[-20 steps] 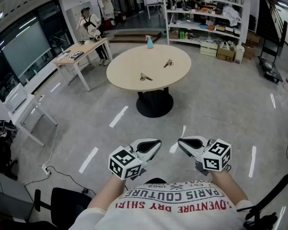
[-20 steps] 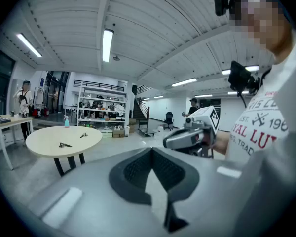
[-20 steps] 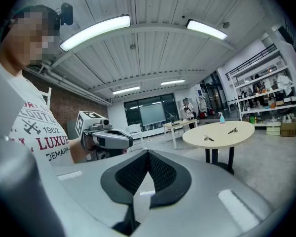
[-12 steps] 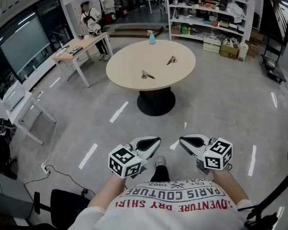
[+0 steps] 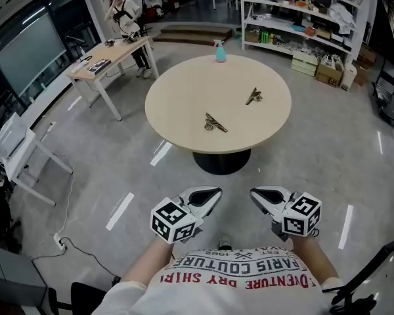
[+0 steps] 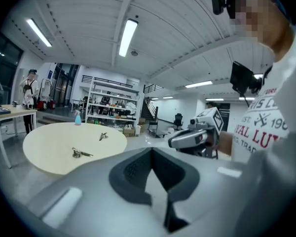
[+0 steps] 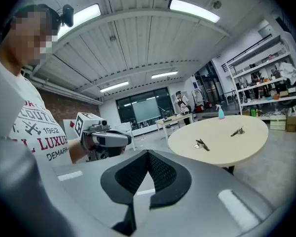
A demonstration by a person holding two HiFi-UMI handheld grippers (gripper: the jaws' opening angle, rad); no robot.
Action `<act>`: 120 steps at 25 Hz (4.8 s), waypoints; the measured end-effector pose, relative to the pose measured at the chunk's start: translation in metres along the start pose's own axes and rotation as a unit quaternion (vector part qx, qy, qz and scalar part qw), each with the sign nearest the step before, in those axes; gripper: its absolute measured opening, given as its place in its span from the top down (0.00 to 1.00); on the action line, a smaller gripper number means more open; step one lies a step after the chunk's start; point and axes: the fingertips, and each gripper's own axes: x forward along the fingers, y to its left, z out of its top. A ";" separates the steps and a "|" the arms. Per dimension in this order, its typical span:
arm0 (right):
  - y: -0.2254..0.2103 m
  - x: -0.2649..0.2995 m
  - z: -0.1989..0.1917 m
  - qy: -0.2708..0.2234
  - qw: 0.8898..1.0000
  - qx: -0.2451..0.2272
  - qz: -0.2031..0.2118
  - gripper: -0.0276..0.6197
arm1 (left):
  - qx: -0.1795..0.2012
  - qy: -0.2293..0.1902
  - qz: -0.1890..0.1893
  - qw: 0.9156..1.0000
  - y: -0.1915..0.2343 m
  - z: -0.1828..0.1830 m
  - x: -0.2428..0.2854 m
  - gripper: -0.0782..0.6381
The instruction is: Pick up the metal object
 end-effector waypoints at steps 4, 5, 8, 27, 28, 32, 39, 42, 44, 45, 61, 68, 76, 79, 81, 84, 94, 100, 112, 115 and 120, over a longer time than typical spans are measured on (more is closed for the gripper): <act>-0.066 0.046 0.049 -0.007 1.000 -0.026 -0.004 0.96 | 0.001 -0.001 0.008 1.000 0.080 0.032 0.037 0.89; -0.078 0.056 0.060 -0.014 0.999 -0.030 -0.005 0.96 | 0.005 -0.002 0.013 1.000 0.096 0.038 0.043 0.89; -0.102 0.081 0.081 -0.024 0.999 -0.040 -0.002 0.96 | 0.005 -0.024 0.031 0.999 0.134 0.055 0.057 0.89; -0.241 0.158 0.111 0.016 0.999 -0.014 0.036 0.96 | 0.014 0.012 0.051 0.999 0.273 0.065 0.163 0.65; -0.252 0.161 0.112 0.017 0.999 -0.010 0.033 0.96 | 0.019 0.031 0.054 0.998 0.289 0.052 0.176 0.60; -0.318 0.166 0.109 0.029 0.999 0.018 0.012 0.96 | 0.041 0.169 0.065 0.983 0.385 -0.043 0.251 0.36; -0.364 0.172 0.095 0.054 0.997 0.049 0.001 0.96 | 0.025 0.269 0.053 0.961 0.436 -0.109 0.295 0.36; -0.368 0.173 0.094 0.058 0.997 0.054 0.001 0.96 | 0.036 0.291 0.048 0.955 0.437 -0.121 0.298 0.39; -0.370 0.175 0.092 0.059 0.997 0.056 0.002 0.96 | 0.046 0.294 0.057 0.953 0.443 -0.125 0.297 0.47; -0.370 0.176 0.091 0.060 0.997 0.057 0.001 0.96 | 0.048 0.296 0.061 0.952 0.446 -0.125 0.296 0.49; -0.339 0.173 0.088 0.055 0.998 0.041 -0.007 0.96 | -0.008 0.182 0.098 0.978 0.406 -0.023 0.248 0.50; -0.291 0.166 0.110 0.025 1.000 0.006 -0.001 0.96 | 0.028 0.086 0.117 0.989 0.320 0.067 0.158 0.50; -0.240 0.157 0.102 0.014 1.000 -0.003 -0.005 0.96 | 0.010 0.046 0.081 0.996 0.251 0.065 0.107 0.50; -0.218 0.150 0.100 0.010 1.000 -0.013 -0.004 0.96 | 0.012 0.042 0.073 0.996 0.233 0.061 0.096 0.50; -0.207 0.142 0.098 0.008 1.000 -0.021 -0.005 0.96 | 0.015 0.041 0.065 0.997 0.221 0.058 0.092 0.50; -0.182 0.131 0.091 0.008 1.000 -0.028 0.000 0.96 | 0.013 0.034 0.057 0.998 0.202 0.053 0.081 0.50; -0.109 0.067 0.088 0.006 0.998 -0.059 0.017 0.96 | 0.025 0.017 0.064 0.997 0.109 0.061 0.045 0.50; -0.065 -0.005 0.047 0.009 0.999 -0.040 0.019 0.96 | 0.008 0.017 0.064 0.998 0.022 0.037 0.037 0.50; -0.013 -0.047 0.035 -0.001 0.998 -0.060 0.024 0.96 | 0.035 0.009 0.083 0.996 -0.034 0.040 0.005 0.50; -0.012 -0.049 0.034 -0.001 0.998 -0.062 0.023 0.96 | 0.033 0.008 0.081 0.996 -0.035 0.040 0.003 0.50; -0.011 -0.048 0.036 -0.003 0.998 -0.061 0.025 0.96 | 0.028 0.003 0.088 0.996 -0.033 0.039 0.001 0.50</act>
